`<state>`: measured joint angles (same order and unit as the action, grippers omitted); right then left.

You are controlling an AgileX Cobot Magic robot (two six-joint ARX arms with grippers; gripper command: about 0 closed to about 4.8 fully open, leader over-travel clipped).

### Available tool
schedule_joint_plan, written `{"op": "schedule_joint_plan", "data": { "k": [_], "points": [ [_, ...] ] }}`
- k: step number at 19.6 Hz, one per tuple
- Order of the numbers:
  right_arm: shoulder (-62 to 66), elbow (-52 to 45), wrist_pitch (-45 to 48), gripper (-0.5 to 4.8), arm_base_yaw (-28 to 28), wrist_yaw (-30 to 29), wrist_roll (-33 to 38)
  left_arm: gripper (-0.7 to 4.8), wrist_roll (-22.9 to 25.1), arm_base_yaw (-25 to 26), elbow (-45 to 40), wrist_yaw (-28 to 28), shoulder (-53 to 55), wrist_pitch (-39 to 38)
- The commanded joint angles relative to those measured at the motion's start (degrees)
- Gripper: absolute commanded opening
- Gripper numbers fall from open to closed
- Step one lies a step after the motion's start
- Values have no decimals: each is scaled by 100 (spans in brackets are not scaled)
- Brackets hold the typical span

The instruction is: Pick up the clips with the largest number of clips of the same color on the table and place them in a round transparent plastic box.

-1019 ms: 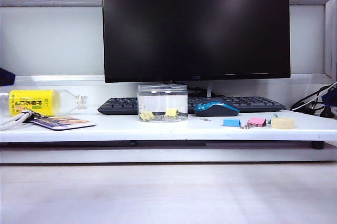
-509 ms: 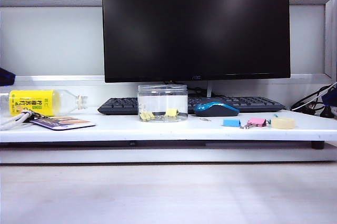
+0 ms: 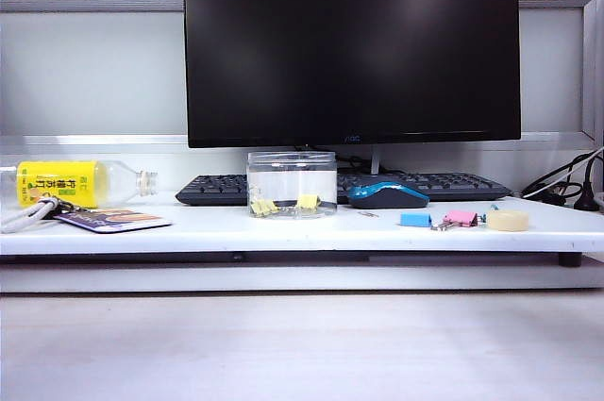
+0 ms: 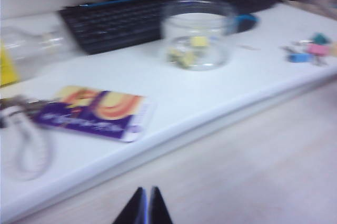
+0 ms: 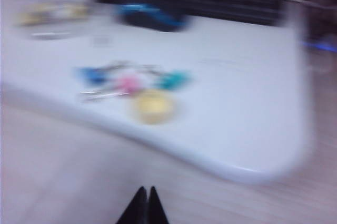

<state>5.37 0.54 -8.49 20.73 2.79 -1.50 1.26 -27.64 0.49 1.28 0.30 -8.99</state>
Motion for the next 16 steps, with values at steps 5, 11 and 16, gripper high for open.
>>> {"op": "schedule_joint_plan", "data": {
  "k": [5, 11, 16],
  "points": [
    [-256, 0, 107, -1, -1370, 7, -4, 25, -20, 1602, -22, 0, -7, -35],
    [-525, 2, 164, -1, -1880, 7, -4, 25, -20, 2271, -22, 0, -7, -37],
    [-525, 2, 164, -1, -1902, 7, -4, 25, -20, 2433, -22, 0, -11, -37]
  ]
}}
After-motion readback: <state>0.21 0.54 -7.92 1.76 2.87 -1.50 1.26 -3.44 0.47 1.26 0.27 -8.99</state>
